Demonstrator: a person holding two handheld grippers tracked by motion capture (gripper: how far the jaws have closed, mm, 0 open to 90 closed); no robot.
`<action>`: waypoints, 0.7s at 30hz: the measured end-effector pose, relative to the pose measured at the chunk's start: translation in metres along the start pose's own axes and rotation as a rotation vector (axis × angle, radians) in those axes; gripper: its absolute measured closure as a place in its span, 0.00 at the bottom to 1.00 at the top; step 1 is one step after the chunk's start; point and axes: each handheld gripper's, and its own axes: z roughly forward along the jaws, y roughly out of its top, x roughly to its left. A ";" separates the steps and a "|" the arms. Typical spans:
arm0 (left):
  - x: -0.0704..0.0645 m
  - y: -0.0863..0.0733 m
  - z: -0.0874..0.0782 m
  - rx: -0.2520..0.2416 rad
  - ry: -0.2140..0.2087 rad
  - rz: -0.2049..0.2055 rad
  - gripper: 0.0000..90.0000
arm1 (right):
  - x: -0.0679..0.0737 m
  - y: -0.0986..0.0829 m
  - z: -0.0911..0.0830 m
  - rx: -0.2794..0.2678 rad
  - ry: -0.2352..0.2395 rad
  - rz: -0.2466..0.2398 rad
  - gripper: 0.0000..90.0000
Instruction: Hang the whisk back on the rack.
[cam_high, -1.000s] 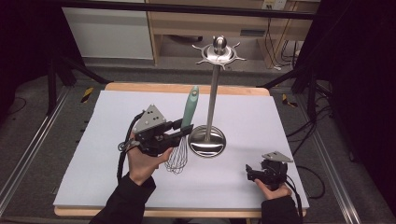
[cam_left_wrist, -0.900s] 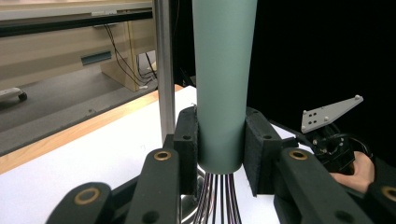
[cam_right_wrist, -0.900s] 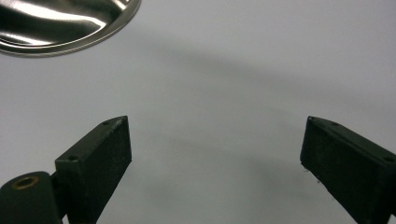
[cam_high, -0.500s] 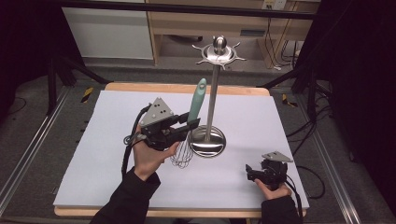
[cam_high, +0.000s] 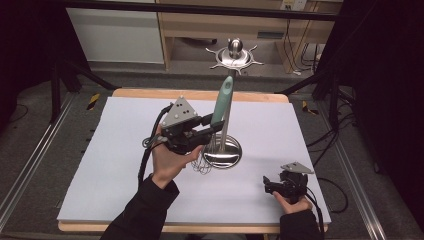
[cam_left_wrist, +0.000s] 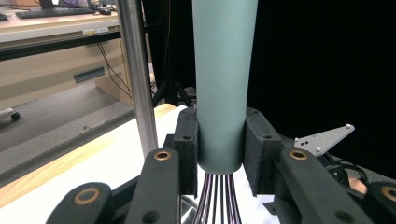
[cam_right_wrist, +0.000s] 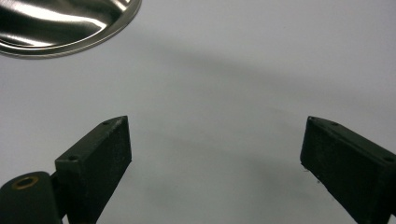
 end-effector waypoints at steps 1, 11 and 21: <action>0.000 0.001 0.002 0.001 0.001 0.002 0.77 | 0.000 0.000 0.000 0.000 0.001 -0.002 0.10; -0.001 0.008 0.009 -0.001 0.000 0.004 0.77 | -0.001 0.000 0.000 -0.002 0.001 -0.002 0.10; -0.001 0.014 0.019 0.008 0.000 0.009 0.77 | 0.000 0.001 0.000 -0.001 0.001 0.003 0.10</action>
